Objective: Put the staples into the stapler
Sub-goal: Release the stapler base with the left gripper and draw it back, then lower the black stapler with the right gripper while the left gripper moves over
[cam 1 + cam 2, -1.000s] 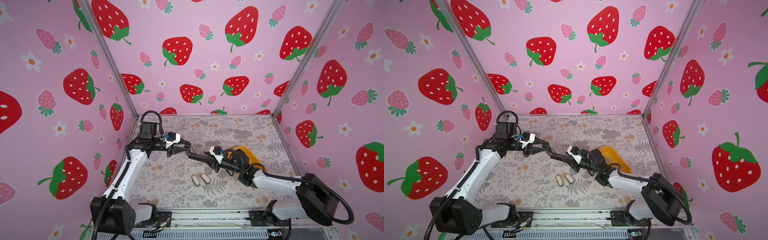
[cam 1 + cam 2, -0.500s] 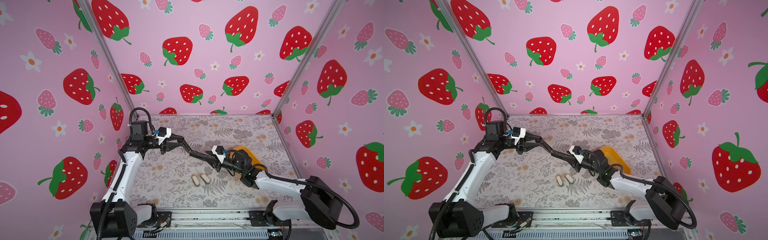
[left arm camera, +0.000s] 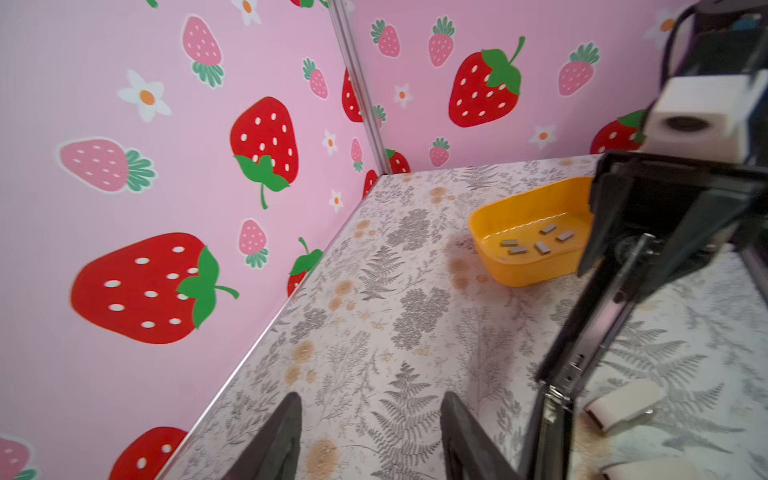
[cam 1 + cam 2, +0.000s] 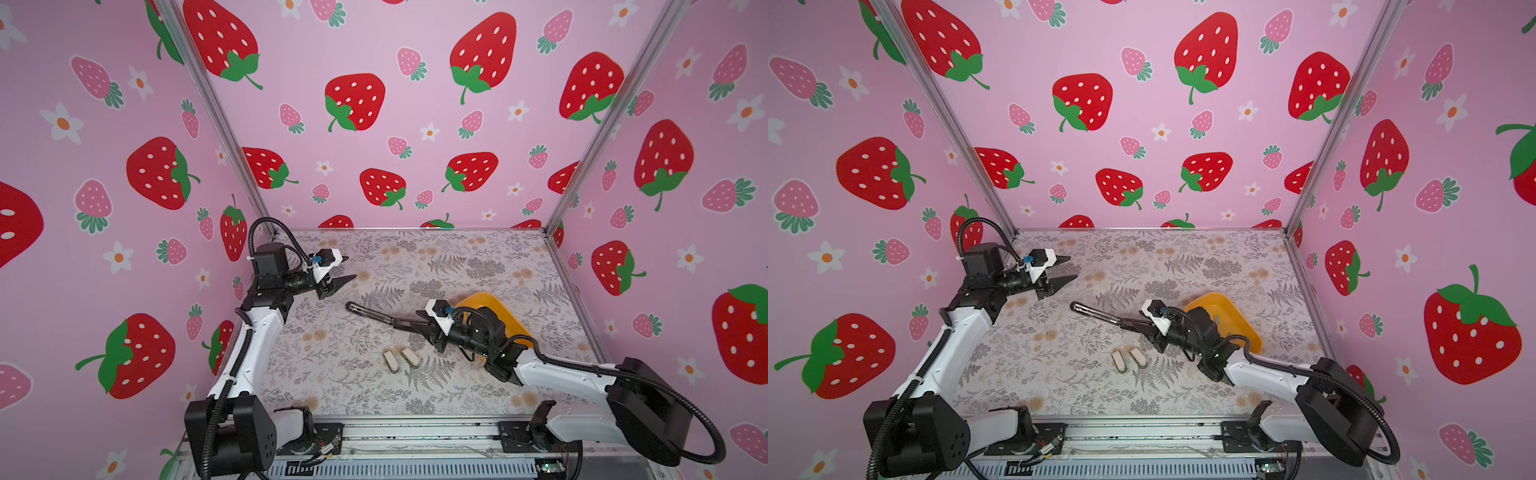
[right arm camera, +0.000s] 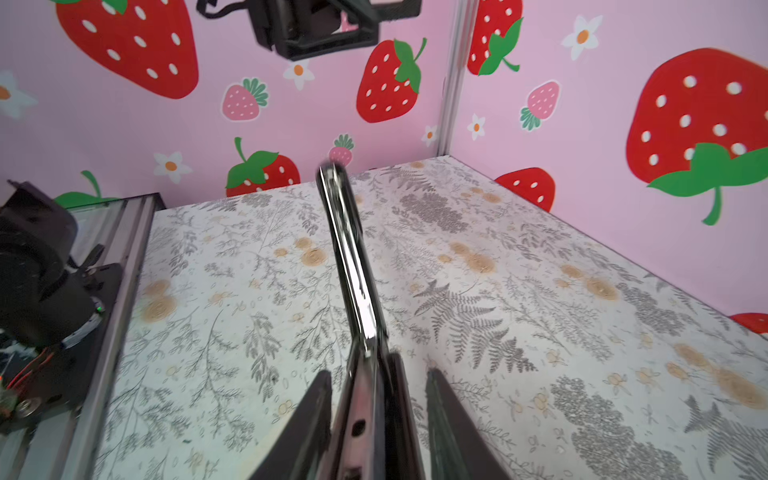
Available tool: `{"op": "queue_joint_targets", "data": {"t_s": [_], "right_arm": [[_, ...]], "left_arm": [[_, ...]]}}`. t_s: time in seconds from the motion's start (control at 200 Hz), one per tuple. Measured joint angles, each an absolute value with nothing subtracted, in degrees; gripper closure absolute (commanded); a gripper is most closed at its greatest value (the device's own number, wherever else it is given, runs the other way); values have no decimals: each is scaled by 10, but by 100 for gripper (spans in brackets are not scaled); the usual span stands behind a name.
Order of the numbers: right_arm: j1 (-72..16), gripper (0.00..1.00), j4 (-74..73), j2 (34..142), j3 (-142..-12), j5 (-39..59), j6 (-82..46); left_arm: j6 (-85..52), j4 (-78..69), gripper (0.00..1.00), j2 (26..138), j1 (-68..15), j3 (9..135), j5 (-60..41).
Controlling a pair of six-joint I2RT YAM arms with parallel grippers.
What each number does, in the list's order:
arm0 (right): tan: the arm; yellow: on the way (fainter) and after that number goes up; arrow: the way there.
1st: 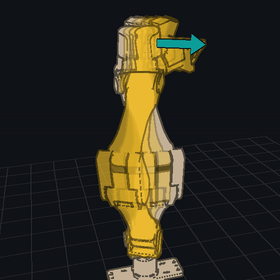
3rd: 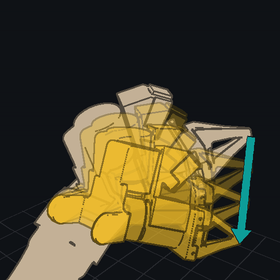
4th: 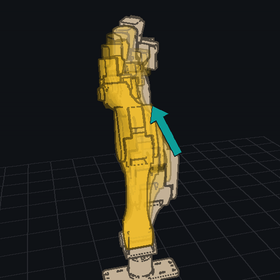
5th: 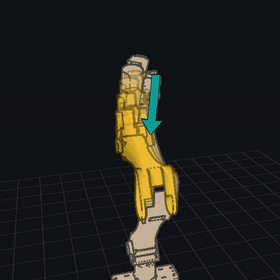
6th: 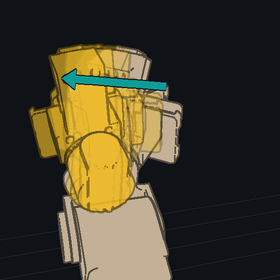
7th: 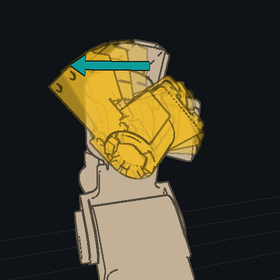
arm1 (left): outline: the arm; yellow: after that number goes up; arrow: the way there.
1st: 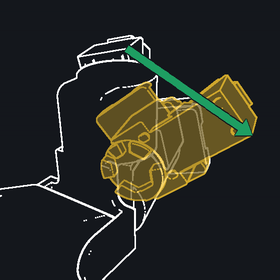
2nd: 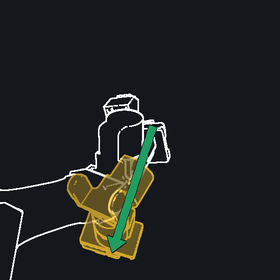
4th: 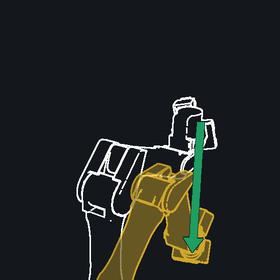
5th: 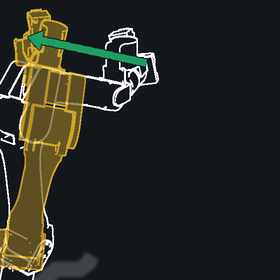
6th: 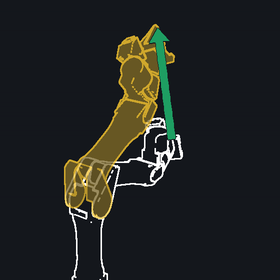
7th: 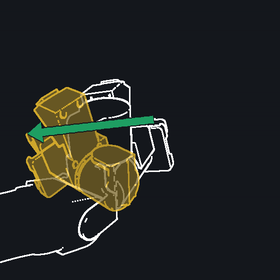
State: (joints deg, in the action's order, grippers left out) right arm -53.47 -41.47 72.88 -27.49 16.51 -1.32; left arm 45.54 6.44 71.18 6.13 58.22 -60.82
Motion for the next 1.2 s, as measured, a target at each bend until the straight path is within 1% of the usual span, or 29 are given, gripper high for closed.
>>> {"op": "queue_joint_targets", "data": {"t_s": [0.12, 0.29, 0.46, 0.56, 0.75, 0.89, 0.99, 1.2], "right_arm": [[-540, 83, -389, 729, -262, 159, -13], [-540, 83, -389, 736, -260, 128, -17], [-540, 83, -389, 765, -261, 86, -26], [-540, 82, -394, 768, -255, 52, -51], [-552, 82, -439, 728, -187, -32, -124], [-576, 82, -455, 680, -136, -105, -171], [-604, 80, -464, 653, -107, -149, -193], [-676, 79, -484, 628, -61, -235, -229]], "left_arm": [[448, 41, 40, 712, 62, 582, -584], [433, 16, 40, 712, 62, 576, -573], [420, 0, 40, 712, 59, 576, -575], [431, 9, 40, 708, 45, 576, -574], [539, 95, 40, 700, -48, 576, -554], [608, 152, 39, 726, -101, 576, -536], [648, 185, 40, 760, -139, 576, -504], [680, 215, 40, 804, -201, 575, -462]]}}
